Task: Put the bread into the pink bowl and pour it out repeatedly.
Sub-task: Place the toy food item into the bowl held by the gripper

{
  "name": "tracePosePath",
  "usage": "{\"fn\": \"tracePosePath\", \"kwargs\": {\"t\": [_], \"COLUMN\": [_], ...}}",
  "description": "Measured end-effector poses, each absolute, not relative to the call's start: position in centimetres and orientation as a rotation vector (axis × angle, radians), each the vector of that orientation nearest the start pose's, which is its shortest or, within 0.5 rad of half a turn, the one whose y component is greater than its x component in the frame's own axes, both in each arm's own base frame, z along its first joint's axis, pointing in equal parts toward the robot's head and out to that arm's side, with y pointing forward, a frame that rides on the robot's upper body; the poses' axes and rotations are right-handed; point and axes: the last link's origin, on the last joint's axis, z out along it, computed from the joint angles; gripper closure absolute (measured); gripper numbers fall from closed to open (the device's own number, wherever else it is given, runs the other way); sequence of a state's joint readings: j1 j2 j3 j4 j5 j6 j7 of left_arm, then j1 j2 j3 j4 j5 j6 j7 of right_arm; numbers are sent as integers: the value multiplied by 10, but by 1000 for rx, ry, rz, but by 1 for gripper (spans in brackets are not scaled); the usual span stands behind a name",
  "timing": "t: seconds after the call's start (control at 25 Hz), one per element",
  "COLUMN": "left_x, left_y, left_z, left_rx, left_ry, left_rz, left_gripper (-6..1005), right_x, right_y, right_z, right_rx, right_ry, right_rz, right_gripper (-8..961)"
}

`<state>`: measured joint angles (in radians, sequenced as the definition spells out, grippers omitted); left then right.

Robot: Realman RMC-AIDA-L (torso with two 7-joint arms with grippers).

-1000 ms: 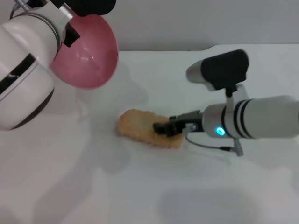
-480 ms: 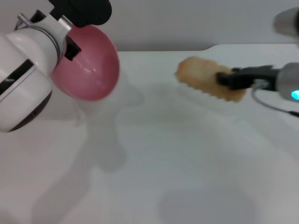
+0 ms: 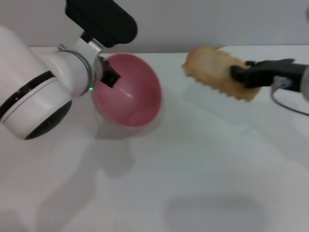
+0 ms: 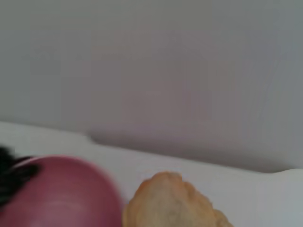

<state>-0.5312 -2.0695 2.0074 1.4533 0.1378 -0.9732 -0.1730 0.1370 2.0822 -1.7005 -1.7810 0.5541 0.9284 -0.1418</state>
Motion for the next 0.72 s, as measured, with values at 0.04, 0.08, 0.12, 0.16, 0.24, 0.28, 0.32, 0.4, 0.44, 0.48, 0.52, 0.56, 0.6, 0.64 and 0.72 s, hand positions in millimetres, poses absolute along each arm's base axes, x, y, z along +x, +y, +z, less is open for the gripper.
{"fn": "tracePosePath", "kwargs": {"t": [0.04,0.08,0.12,0.16,0.24,0.28,0.32,0.4,0.44,0.48,0.52,0.56,0.6,0.64,0.72], "left_x": [-137,-135,-135,-130,-127,-126,-126,-124,-123,-123,-123,-123,-122,-122,-122], "left_y": [378,378,378,379,379,380,380,380,380,380,380,380,380,380,380], "left_z": [-43,-47,-47,-53,-55,-55,-55,-55,-56,-56,-56,-56,-56,-56,-57], "left_rx": [-2060,-2075,-2075,-2104,-2112,-2114,-2115,-2117,-2119,-2120,-2121,-2123,-2124,-2124,-2130], "left_ry": [-462,-465,-465,-475,-475,-475,-472,-470,-471,-473,-475,-478,-480,-480,-486], "left_rz": [299,283,283,253,243,240,235,229,226,224,221,217,215,215,208], "left_gripper": [939,939,939,939,939,939,938,938,938,938,938,937,937,937,937], "right_x": [161,159,158,157,155,154,153,150,149,147,146,144,142,142,140], "right_y": [325,326,326,327,329,330,330,332,332,333,334,335,337,337,338], "right_z": [11,5,0,-3,-8,-10,-11,-14,-14,-15,-16,-16,-18,-18,-20], "right_rx": [-2151,-2166,-2177,-2186,-2201,-2208,-2213,-2221,-2223,-2227,-2229,-2233,-2244,-2244,-2263], "right_ry": [1009,1011,1013,1014,1017,1019,1019,1016,1015,1020,1027,1035,1041,1041,1027], "right_rz": [247,244,242,243,245,247,250,261,270,288,304,325,352,352,364], "right_gripper": [615,624,633,641,658,663,668,678,684,689,694,699,704,714,733]}}
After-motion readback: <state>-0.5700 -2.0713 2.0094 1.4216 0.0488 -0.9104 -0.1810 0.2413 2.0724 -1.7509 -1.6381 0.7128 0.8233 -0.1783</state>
